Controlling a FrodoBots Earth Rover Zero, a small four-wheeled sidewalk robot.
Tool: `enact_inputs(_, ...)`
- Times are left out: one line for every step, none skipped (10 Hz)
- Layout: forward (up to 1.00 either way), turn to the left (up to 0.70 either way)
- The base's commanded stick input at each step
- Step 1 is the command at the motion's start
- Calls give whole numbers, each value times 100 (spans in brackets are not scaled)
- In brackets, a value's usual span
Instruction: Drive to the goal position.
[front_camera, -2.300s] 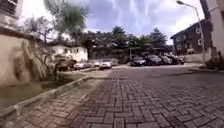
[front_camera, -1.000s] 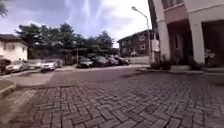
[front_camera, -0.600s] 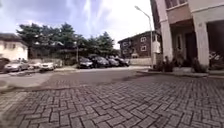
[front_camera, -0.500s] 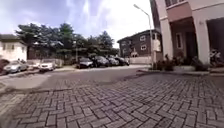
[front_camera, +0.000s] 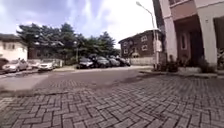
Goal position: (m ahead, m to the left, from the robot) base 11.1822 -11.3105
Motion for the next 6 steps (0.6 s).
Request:
enact_inputs(70,3)
enact_inputs(70,3)
enact_inputs(70,3)
enact_inputs(70,3)
enact_inputs(70,3)
enact_inputs(70,3)
